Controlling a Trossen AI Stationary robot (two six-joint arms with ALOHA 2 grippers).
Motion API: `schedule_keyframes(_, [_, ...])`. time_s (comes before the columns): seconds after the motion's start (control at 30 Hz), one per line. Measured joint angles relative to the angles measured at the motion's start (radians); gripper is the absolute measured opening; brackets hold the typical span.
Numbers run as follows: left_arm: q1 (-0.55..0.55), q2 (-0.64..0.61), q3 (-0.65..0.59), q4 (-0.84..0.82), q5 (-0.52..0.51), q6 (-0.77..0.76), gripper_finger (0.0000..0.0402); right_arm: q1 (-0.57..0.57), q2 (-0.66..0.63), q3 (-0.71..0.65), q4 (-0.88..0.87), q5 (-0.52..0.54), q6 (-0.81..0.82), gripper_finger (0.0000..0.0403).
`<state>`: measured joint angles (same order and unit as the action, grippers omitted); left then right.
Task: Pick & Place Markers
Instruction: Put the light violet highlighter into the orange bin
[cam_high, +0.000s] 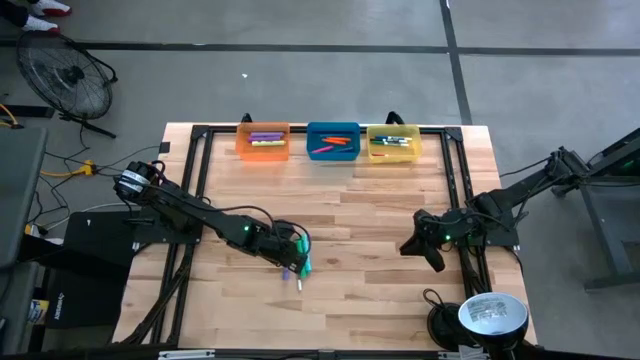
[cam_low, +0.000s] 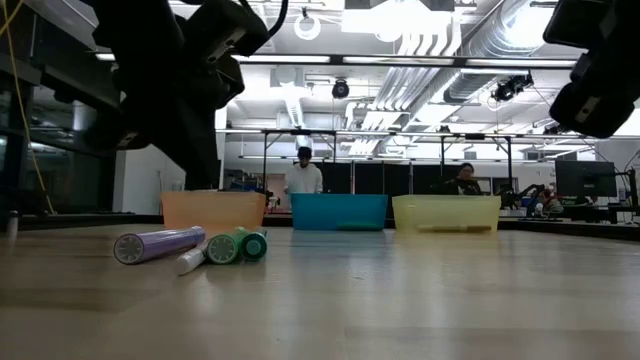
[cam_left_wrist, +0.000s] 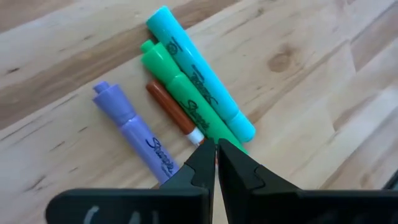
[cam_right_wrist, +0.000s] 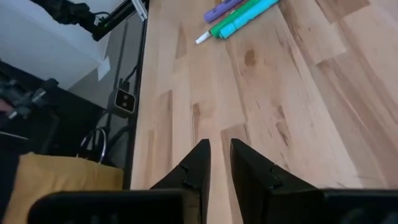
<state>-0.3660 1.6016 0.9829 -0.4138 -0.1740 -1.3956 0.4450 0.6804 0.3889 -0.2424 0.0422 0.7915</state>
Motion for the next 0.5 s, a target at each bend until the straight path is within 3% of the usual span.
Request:
schedule_keyframes(0.23, [0.000, 0.000, 0.000, -0.009, 0.005, -0.051, 0.0040, 0.000, 0.000, 0.000, 0.000, 0.010, -0.076, 0.0047])
schedule_keyframes(0.5, [0.000, 0.000, 0.000, -0.016, 0.019, -0.074, 0.0159, 0.000, 0.000, 0.000, 0.000, 0.010, -0.095, 0.0052])
